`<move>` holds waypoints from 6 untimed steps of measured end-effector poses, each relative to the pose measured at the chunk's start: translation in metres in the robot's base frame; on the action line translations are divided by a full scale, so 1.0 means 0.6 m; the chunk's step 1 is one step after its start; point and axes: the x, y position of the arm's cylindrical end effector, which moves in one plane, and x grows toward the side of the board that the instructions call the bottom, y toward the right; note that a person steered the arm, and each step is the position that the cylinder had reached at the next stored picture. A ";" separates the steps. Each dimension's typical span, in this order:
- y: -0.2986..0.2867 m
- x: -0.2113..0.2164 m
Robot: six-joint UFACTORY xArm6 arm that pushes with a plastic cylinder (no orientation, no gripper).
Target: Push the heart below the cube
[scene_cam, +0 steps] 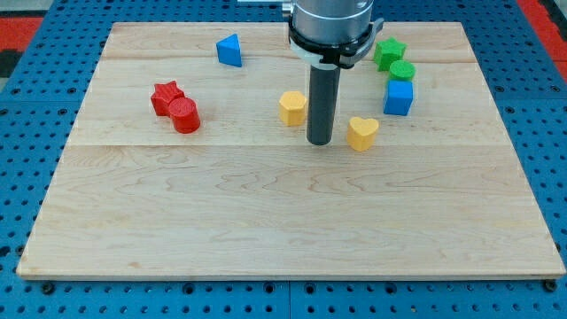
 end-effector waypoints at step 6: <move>-0.209 -0.053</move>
